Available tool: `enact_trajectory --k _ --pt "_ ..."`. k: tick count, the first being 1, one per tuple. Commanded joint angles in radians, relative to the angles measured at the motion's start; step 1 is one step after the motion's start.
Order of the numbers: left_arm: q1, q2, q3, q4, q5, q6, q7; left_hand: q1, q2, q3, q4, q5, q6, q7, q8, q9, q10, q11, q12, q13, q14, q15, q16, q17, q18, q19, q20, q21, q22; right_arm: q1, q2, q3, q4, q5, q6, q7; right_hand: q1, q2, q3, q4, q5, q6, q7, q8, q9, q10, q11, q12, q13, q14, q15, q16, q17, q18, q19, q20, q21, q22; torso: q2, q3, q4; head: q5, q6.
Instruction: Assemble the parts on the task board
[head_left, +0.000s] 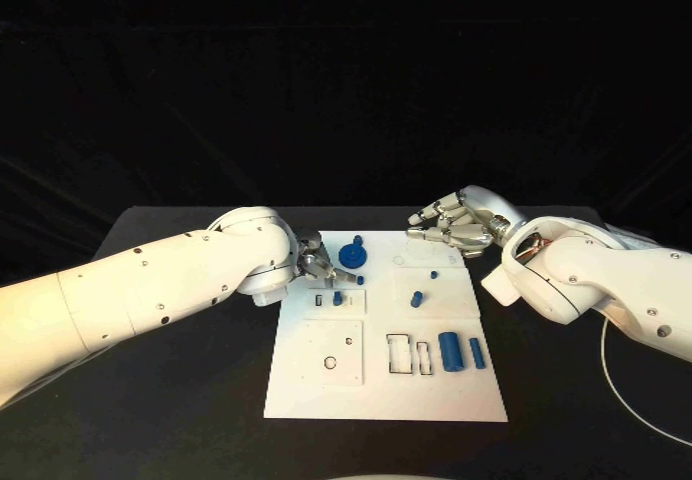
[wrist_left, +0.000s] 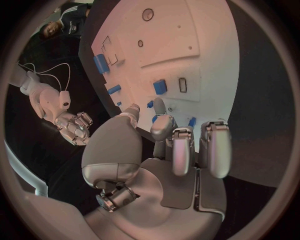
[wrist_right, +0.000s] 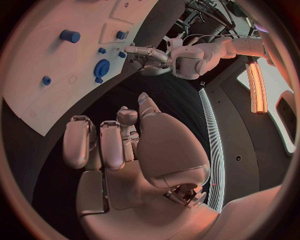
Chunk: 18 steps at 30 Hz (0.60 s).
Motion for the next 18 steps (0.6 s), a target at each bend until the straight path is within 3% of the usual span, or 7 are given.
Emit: enact_trajectory --k 1,5,9,14,18 --pt "0.036 -0.005 0.007 -0.019 0.029 0.103 -0.001 0.030 0.009 -0.025 0.003 -0.002 -0.036 0.013 -0.017 -0.002 -0.050 0.012 -0.069 -0.073 0.105 0.008 0.003 0.263 0.007 0.026 0.003 -0.037 0.135 0.000 0.003 0.000 -0.003 0.003 0.008 0.010 -0.008 0.002 -0.005 -0.001 0.004 -0.002 0.002 0.005 -0.001 -0.008 0.002 -0.005 -0.001 0.034 -0.004 -0.003 -0.001 0.007 -0.007 -0.002 -0.005 -0.001 0.001 0.0011 -0.0016 -0.002 0.003" --pt "0.074 0.001 0.010 -0.073 0.034 0.173 -0.001 0.064 0.019 -0.052 0.003 -0.002 -0.062 0.027 -0.041 -0.016 -0.067 0.023 -0.086 -0.094 0.105 0.018 0.003 0.263 0.010 0.019 0.013 -0.050 0.125 0.000 0.005 -0.001 -0.006 0.003 0.009 0.008 -0.008 0.002 -0.005 -0.001 0.004 -0.002 0.002 0.005 -0.001 -0.008 0.002 -0.005 -0.001 0.034 -0.004 -0.003 -0.001 0.007 -0.007 -0.002 -0.005 -0.001 0.001 0.0023 -0.0003 -0.002 0.005" --pt "0.094 0.020 0.011 -0.135 0.037 0.191 0.003 0.086 0.031 -0.078 0.005 -0.001 -0.097 0.045 -0.081 -0.045 -0.073 0.037 -0.089 -0.102 0.105 0.030 0.003 0.263 0.011 0.019 0.023 -0.054 0.123 0.000 0.008 -0.001 -0.009 0.003 0.010 0.008 -0.009 0.002 -0.006 0.001 0.004 -0.002 0.002 0.005 -0.001 -0.007 0.002 -0.003 0.000 0.034 -0.004 -0.003 -0.001 0.007 -0.007 -0.002 -0.005 -0.001 0.000 -0.0004 0.0003 -0.006 0.007" --pt "0.105 0.059 0.007 -0.223 0.033 0.175 0.014 0.111 0.044 -0.107 0.006 0.000 -0.109 0.057 -0.113 -0.077 -0.082 0.049 -0.096 -0.115 0.105 0.040 0.003 0.263 0.010 0.023 0.033 -0.050 0.128 0.000 0.014 -0.001 -0.013 0.004 0.011 0.008 -0.009 0.003 -0.006 0.001 0.005 -0.002 0.002 0.005 -0.001 -0.007 0.002 -0.003 0.000 0.034 -0.004 -0.003 -0.001 0.007 -0.007 -0.002 -0.006 -0.001 0.000 -0.0001 0.0027 -0.003 0.009" --pt "0.108 0.097 -0.004 -0.299 0.029 0.174 0.019 0.121 0.049 -0.116 0.005 0.000 -0.103 0.058 -0.116 -0.086 -0.077 0.049 -0.089 -0.110 0.105 0.042 0.003 0.263 0.008 0.027 0.036 -0.044 0.135 0.000 0.017 -0.002 -0.015 0.004 0.012 0.008 -0.009 0.003 -0.006 0.001 0.005 -0.002 0.002 0.005 -0.001 -0.007 0.002 -0.003 0.000 0.034 -0.004 -0.003 -0.001 0.007 -0.007 -0.002 -0.006 -0.001 0.001 -0.0019 0.0016 0.000 0.010"
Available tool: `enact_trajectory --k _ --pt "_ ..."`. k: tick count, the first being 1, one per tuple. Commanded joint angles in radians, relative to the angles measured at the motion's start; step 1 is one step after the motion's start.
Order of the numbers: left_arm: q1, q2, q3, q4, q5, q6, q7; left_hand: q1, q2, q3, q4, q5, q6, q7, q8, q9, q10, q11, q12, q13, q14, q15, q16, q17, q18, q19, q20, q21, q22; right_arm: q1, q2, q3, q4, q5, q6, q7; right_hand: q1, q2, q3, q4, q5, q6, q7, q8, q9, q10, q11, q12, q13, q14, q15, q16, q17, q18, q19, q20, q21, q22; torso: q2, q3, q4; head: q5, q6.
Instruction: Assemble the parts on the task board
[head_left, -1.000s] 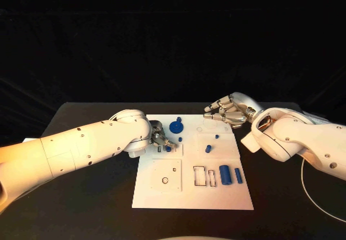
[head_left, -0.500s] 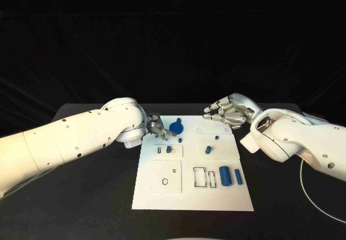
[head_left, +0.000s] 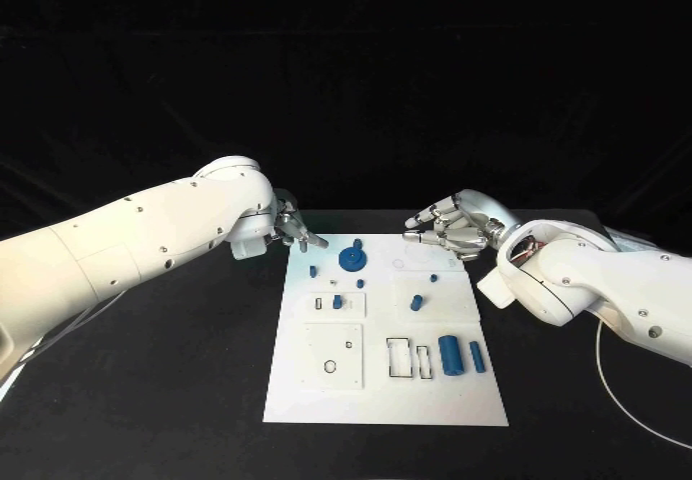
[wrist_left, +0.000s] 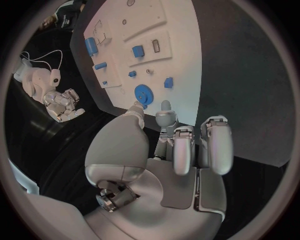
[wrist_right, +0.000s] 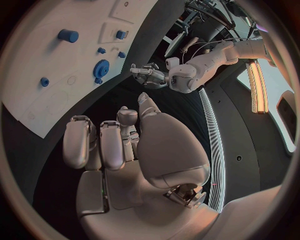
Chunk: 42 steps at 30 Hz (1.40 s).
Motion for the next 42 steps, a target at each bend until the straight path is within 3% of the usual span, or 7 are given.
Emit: enact_trajectory --k 1,6,13,25,42 --pt "0.002 0.022 -0.007 -0.047 0.004 0.034 0.017 0.013 0.003 -0.013 0.000 0.000 0.009 0.000 -0.006 -0.006 0.006 0.004 0.010 0.007 0.107 0.007 0.003 0.263 0.007 0.028 0.007 0.009 0.136 0.000 0.003 0.000 -0.001 -0.001 0.012 0.008 -0.009 0.003 -0.006 0.001 0.005 -0.002 0.002 0.005 -0.001 -0.007 0.002 -0.003 0.000 0.034 -0.004 -0.003 -0.001 0.007 -0.007 -0.002 -0.006 -0.001 0.001 -0.0016 -0.0013 0.005 0.001" --pt "-0.004 0.062 -0.026 -0.121 0.003 0.060 0.026 0.019 0.011 -0.026 0.001 0.000 0.027 -0.004 -0.001 -0.011 0.013 0.001 0.019 0.015 0.107 0.005 0.003 0.263 0.006 0.031 0.007 0.013 0.141 0.000 0.006 0.000 -0.003 -0.001 0.014 0.009 -0.008 0.003 -0.006 0.001 0.006 -0.002 0.002 0.005 -0.001 -0.007 0.002 -0.002 0.000 0.034 -0.004 -0.003 -0.001 0.007 -0.007 -0.002 -0.006 -0.002 0.004 -0.0030 -0.0045 0.008 0.000" --pt "-0.015 0.096 -0.037 -0.172 0.003 0.075 0.039 0.020 0.019 -0.035 0.002 0.000 0.038 -0.007 0.002 -0.015 0.017 -0.002 0.025 0.019 0.107 0.004 0.003 0.263 0.005 0.034 0.006 0.017 0.145 0.000 0.007 0.000 -0.003 -0.001 0.015 0.011 -0.007 0.005 -0.006 0.000 0.008 -0.002 0.002 0.006 -0.001 -0.007 0.001 -0.002 0.000 0.034 -0.004 -0.004 -0.002 0.007 -0.007 -0.002 -0.006 -0.002 0.005 -0.0027 -0.0035 0.008 -0.002" --pt "-0.020 0.114 -0.041 -0.188 0.003 0.106 0.040 0.027 0.036 -0.048 0.000 0.001 0.056 -0.014 0.011 -0.017 0.025 -0.007 0.037 0.029 0.107 -0.001 0.003 0.263 0.003 0.039 0.003 0.025 0.155 0.000 0.010 0.000 -0.005 -0.001 0.015 0.011 -0.006 0.005 -0.006 0.000 0.008 -0.002 0.002 0.006 -0.001 -0.007 0.001 -0.002 0.000 0.034 -0.004 -0.004 -0.002 0.007 -0.007 -0.002 -0.006 -0.002 0.004 -0.0003 -0.0048 0.009 -0.005" --pt "-0.021 0.116 -0.041 -0.184 0.003 0.153 0.024 0.063 0.052 -0.061 -0.009 0.003 0.071 -0.022 0.025 -0.013 0.029 -0.014 0.039 0.029 0.107 -0.007 0.003 0.263 0.002 0.041 -0.003 0.027 0.158 0.000 0.012 0.000 -0.006 -0.001 0.017 0.012 -0.006 0.005 -0.006 0.000 0.008 -0.002 0.002 0.006 -0.001 -0.007 0.001 -0.002 0.000 0.034 -0.004 -0.004 -0.002 0.007 -0.007 -0.002 -0.006 -0.002 0.003 -0.0006 -0.0036 0.011 -0.009"
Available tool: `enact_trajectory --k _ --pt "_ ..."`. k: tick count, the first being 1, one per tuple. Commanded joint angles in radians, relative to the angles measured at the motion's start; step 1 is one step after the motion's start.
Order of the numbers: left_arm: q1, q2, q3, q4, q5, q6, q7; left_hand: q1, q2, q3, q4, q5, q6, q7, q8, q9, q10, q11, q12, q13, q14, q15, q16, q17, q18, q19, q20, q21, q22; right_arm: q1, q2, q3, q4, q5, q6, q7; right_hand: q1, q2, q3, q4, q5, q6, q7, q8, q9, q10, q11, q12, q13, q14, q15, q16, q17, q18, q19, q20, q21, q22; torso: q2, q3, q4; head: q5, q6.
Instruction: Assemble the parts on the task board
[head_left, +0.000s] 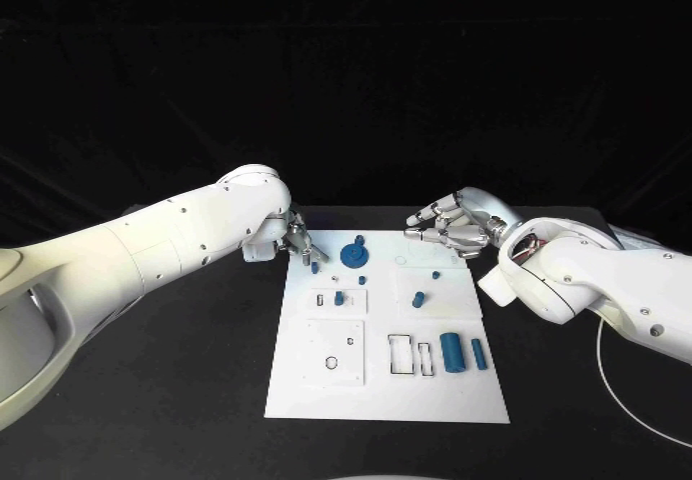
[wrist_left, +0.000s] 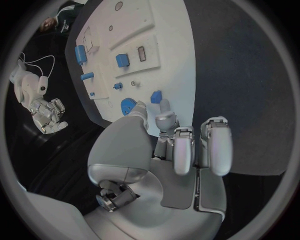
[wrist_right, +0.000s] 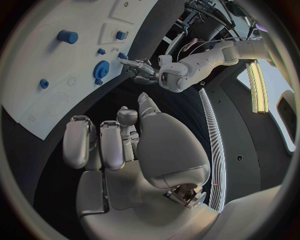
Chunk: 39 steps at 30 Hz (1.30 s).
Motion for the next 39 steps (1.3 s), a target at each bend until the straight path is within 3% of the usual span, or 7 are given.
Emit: enact_trajectory --k 1,13,22,32,39 --pt "0.000 0.003 0.000 0.003 0.003 0.034 0.000 0.011 0.001 -0.004 -0.002 0.003 0.010 -0.001 0.006 0.002 0.005 -0.003 0.005 0.000 0.107 -0.007 0.003 0.263 0.002 0.041 -0.003 0.005 0.158 0.000 0.002 0.000 -0.001 -0.002 0.013 0.010 -0.005 0.006 -0.006 0.000 0.005 -0.002 0.002 0.006 -0.001 -0.007 0.001 -0.001 0.001 0.034 -0.005 -0.004 -0.001 0.007 -0.007 -0.002 -0.007 -0.001 0.000 0.0000 0.0009 0.001 -0.001" --pt "-0.001 0.004 -0.001 0.005 0.003 0.033 0.000 0.023 0.005 -0.006 -0.006 0.003 0.011 -0.002 0.009 0.003 0.006 -0.004 0.005 0.000 0.107 -0.008 0.003 0.263 0.002 0.041 -0.004 0.004 0.158 0.000 0.004 0.000 -0.003 -0.002 0.015 0.010 -0.005 0.007 -0.006 0.000 0.006 -0.002 0.002 0.006 -0.001 -0.007 0.001 -0.001 0.001 0.034 -0.005 -0.004 -0.001 0.007 -0.007 -0.002 -0.007 -0.001 0.000 0.0000 0.0000 0.002 0.000" --pt "-0.005 0.008 -0.002 0.002 0.007 0.027 0.001 0.064 0.030 0.000 -0.023 0.005 0.008 -0.003 0.014 0.006 0.007 -0.005 0.003 -0.003 0.107 -0.009 0.003 0.263 0.002 0.041 -0.007 0.004 0.160 0.000 0.006 0.000 -0.003 -0.002 0.016 0.010 -0.005 0.007 -0.006 0.000 0.006 -0.002 0.002 0.006 -0.001 -0.007 0.001 -0.001 0.001 0.034 -0.005 -0.004 -0.001 0.007 -0.007 -0.002 -0.007 -0.001 0.000 -0.0007 -0.0001 0.001 -0.003" --pt "-0.008 0.010 -0.003 -0.001 0.034 0.015 0.001 0.200 0.089 0.094 -0.105 0.012 -0.016 -0.008 -0.002 -0.003 -0.001 -0.011 -0.007 -0.013 0.107 -0.015 0.003 0.263 0.002 0.040 -0.011 0.001 0.160 0.000 0.006 0.000 -0.004 -0.002 0.015 0.010 -0.005 0.007 -0.006 0.000 0.006 -0.002 0.002 0.006 -0.001 -0.007 0.001 -0.001 0.001 0.034 -0.005 -0.004 -0.001 0.007 -0.007 -0.002 -0.007 -0.001 0.000 -0.0001 0.0006 0.000 -0.005" --pt "-0.008 0.010 -0.004 -0.001 0.043 0.021 0.000 0.260 0.080 0.195 -0.163 0.015 -0.027 -0.006 -0.017 -0.015 -0.007 -0.010 -0.020 -0.023 0.107 -0.014 0.003 0.263 0.003 0.039 -0.012 -0.001 0.160 0.000 0.006 0.000 -0.003 -0.002 0.016 0.010 -0.005 0.007 -0.006 0.000 0.006 -0.002 0.002 0.006 -0.001 -0.007 0.001 -0.001 0.001 0.034 -0.005 -0.004 -0.001 0.007 -0.007 -0.002 -0.007 -0.001 0.000 -0.0002 0.0001 0.002 -0.007"
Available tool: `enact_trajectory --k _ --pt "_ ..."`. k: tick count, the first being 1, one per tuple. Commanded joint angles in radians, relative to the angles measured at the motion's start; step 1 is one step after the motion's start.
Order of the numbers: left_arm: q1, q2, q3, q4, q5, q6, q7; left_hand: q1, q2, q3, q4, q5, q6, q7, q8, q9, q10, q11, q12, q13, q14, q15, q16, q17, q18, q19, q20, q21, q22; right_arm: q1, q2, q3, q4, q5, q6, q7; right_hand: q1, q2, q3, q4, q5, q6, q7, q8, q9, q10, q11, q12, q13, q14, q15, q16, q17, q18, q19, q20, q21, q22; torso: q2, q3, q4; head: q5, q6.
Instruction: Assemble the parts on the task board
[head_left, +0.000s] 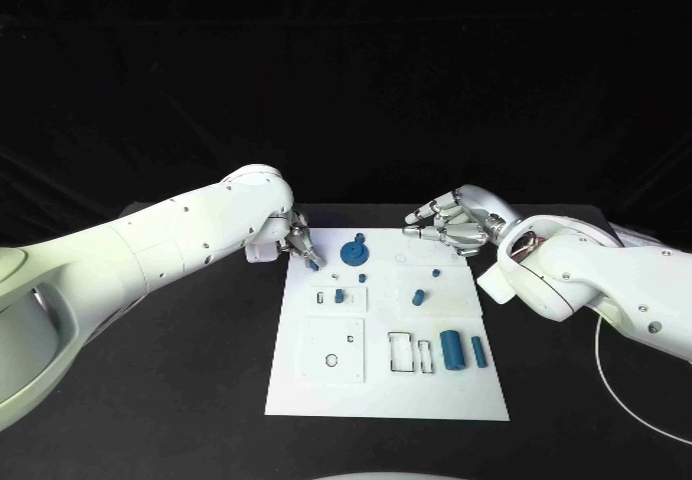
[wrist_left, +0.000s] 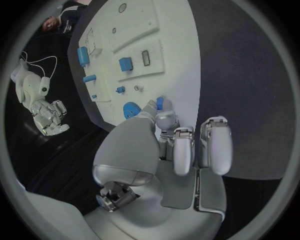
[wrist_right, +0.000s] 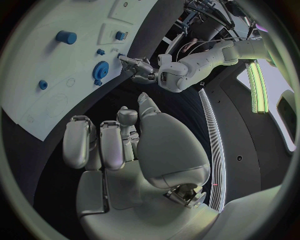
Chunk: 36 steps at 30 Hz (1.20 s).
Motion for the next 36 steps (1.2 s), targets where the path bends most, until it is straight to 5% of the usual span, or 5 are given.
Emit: enact_trajectory --k 1,4,11,24,36 --pt "-0.003 0.002 -0.002 0.000 0.018 0.008 0.001 0.031 0.004 0.060 -0.036 0.006 -0.006 -0.001 -0.003 -0.001 -0.005 -0.003 -0.008 -0.003 0.105 -0.004 0.003 0.263 0.002 0.039 -0.005 -0.001 0.161 0.000 0.001 0.000 0.001 -0.003 0.012 0.009 -0.005 0.007 -0.006 0.000 0.006 -0.002 0.002 0.006 -0.001 -0.007 0.001 -0.001 0.001 0.034 -0.005 -0.004 -0.001 0.007 -0.007 -0.002 -0.007 -0.001 0.000 -0.0001 -0.0005 0.001 -0.001" --pt "-0.003 -0.003 -0.002 0.006 0.019 -0.003 0.004 -0.025 -0.065 0.255 -0.064 0.001 -0.007 0.023 -0.001 0.000 0.000 0.008 -0.019 -0.015 0.105 0.000 0.003 0.263 0.003 0.038 0.002 -0.003 0.162 0.000 0.001 0.000 0.001 -0.003 0.012 0.009 -0.005 0.007 -0.006 0.000 0.006 -0.002 0.002 0.006 -0.001 -0.007 0.001 -0.001 0.001 0.034 -0.005 -0.004 -0.001 0.007 -0.007 -0.002 -0.007 -0.001 0.000 0.0000 -0.0008 0.001 -0.001" --pt "-0.003 -0.044 -0.002 0.055 0.082 -0.076 0.020 -0.109 -0.123 0.460 -0.108 0.010 -0.010 0.009 0.031 0.025 0.010 0.005 -0.015 -0.017 0.105 0.007 0.003 0.263 0.003 0.039 0.003 -0.005 0.165 0.000 0.000 0.000 0.000 -0.002 0.015 0.008 -0.005 0.007 -0.006 0.000 0.006 -0.002 0.002 0.006 -0.001 -0.007 0.001 -0.001 0.001 0.034 -0.005 -0.004 -0.001 0.007 -0.007 -0.002 -0.007 -0.001 -0.001 0.0011 0.0000 -0.002 -0.003" --pt "-0.033 -0.218 -0.017 0.329 0.175 -0.271 0.048 -0.202 -0.164 0.571 -0.149 0.124 0.002 0.002 0.068 0.050 0.031 -0.002 -0.003 -0.010 0.105 -0.001 0.003 0.263 -0.002 0.051 -0.002 0.013 0.183 0.000 -0.005 0.000 0.000 -0.001 0.019 0.007 -0.003 0.008 -0.007 0.001 0.008 -0.002 0.002 0.006 -0.001 -0.006 0.001 0.002 0.003 0.034 -0.005 -0.005 -0.002 0.007 -0.008 -0.002 -0.008 -0.002 -0.002 0.0013 0.0059 -0.004 -0.007" --pt "-0.092 -0.280 -0.023 0.454 0.020 -0.345 0.084 -0.213 -0.175 0.585 -0.162 0.135 0.006 -0.002 0.074 0.052 0.036 -0.005 -0.005 -0.014 0.105 -0.004 0.003 0.263 -0.005 0.055 -0.005 0.020 0.190 0.000 -0.006 -0.002 -0.001 0.002 0.023 0.007 -0.003 0.008 -0.007 0.001 0.008 -0.002 0.002 0.006 -0.001 -0.006 0.001 0.002 0.003 0.034 -0.005 -0.005 -0.002 0.007 -0.008 -0.002 -0.008 -0.002 -0.004 0.0016 0.0083 -0.002 -0.011"
